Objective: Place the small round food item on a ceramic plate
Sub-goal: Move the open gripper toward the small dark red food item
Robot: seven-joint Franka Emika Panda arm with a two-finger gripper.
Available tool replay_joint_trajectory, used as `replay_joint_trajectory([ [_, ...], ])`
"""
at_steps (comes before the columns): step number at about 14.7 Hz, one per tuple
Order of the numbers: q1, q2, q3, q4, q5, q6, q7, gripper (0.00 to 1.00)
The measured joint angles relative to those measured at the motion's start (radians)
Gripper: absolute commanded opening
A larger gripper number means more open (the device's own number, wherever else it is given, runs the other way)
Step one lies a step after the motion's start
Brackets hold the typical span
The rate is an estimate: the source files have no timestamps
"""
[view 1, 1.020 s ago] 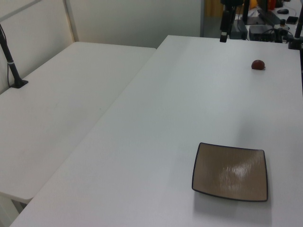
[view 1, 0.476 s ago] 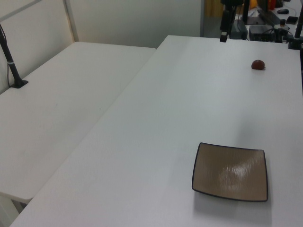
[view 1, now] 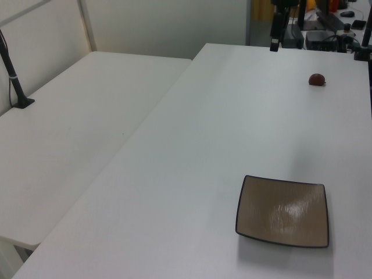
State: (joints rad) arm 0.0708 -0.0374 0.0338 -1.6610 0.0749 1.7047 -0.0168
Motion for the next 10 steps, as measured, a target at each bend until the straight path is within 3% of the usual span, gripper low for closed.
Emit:
replay_joint_trajectory([
  [10,-0.007,-0.004,-0.039,0.001,-0.001,0.000,-0.023,1.00],
])
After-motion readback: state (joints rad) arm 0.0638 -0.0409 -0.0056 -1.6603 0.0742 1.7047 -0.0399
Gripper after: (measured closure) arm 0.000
